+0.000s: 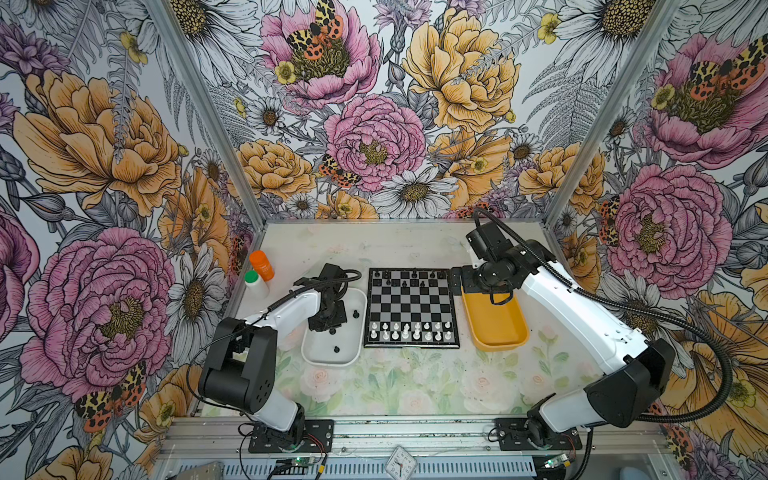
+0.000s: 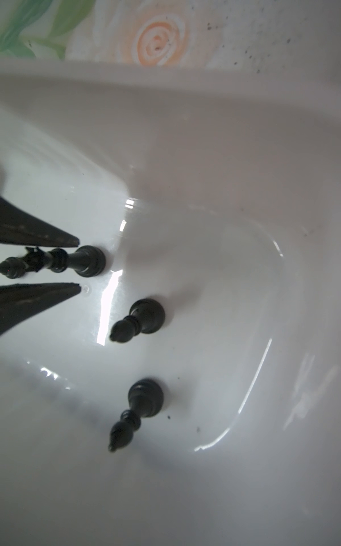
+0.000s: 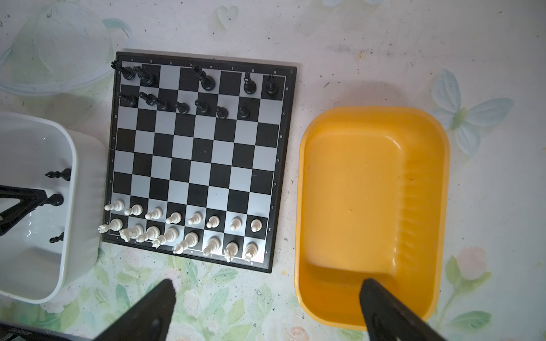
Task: Set up the chess pieces on the board
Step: 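Lift the tall black piece out of the white tray with the left gripper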
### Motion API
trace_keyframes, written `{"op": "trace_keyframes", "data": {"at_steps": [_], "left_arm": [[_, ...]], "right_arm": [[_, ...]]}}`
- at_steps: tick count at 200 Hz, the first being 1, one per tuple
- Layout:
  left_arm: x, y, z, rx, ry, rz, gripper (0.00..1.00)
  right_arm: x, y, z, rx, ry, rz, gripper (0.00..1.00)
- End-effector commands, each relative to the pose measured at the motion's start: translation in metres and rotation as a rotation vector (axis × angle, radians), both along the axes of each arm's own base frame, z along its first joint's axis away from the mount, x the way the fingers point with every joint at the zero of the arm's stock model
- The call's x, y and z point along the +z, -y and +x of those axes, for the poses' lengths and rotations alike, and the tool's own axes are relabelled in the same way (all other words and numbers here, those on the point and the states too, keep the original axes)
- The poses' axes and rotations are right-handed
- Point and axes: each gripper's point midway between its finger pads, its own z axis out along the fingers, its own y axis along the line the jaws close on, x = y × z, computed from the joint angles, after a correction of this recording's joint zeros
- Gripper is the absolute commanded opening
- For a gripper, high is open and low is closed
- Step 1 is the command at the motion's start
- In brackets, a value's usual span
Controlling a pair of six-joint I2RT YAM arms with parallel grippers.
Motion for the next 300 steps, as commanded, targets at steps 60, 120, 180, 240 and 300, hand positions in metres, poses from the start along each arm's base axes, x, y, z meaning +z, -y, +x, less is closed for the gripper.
{"op": "trace_keyframes", "data": {"at_steps": [60, 120, 180, 240, 300], "left_arm": [[-0.002, 0.001, -0.005, -0.026, -0.003, 0.003, 0.2], [-0.001, 0.003, -0.004, -0.04, -0.005, 0.004, 0.1], [0.022, 0.003, 0.002, -0.065, 0.017, 0.012, 0.07], [0.097, 0.01, 0.042, -0.104, 0.13, 0.028, 0.06], [0.148, 0.058, 0.1, -0.204, 0.235, 0.02, 0.06]], "right_arm": [[0.012, 0.008, -0.003, -0.048, 0.034, 0.015, 1.0], [0.014, 0.008, -0.004, -0.054, 0.038, 0.018, 1.0], [0.017, 0.006, -0.001, -0.051, 0.045, 0.025, 1.0], [0.026, 0.006, 0.002, -0.053, 0.064, 0.029, 1.0], [0.028, 0.016, -0.007, -0.085, 0.074, 0.024, 1.0]]}}
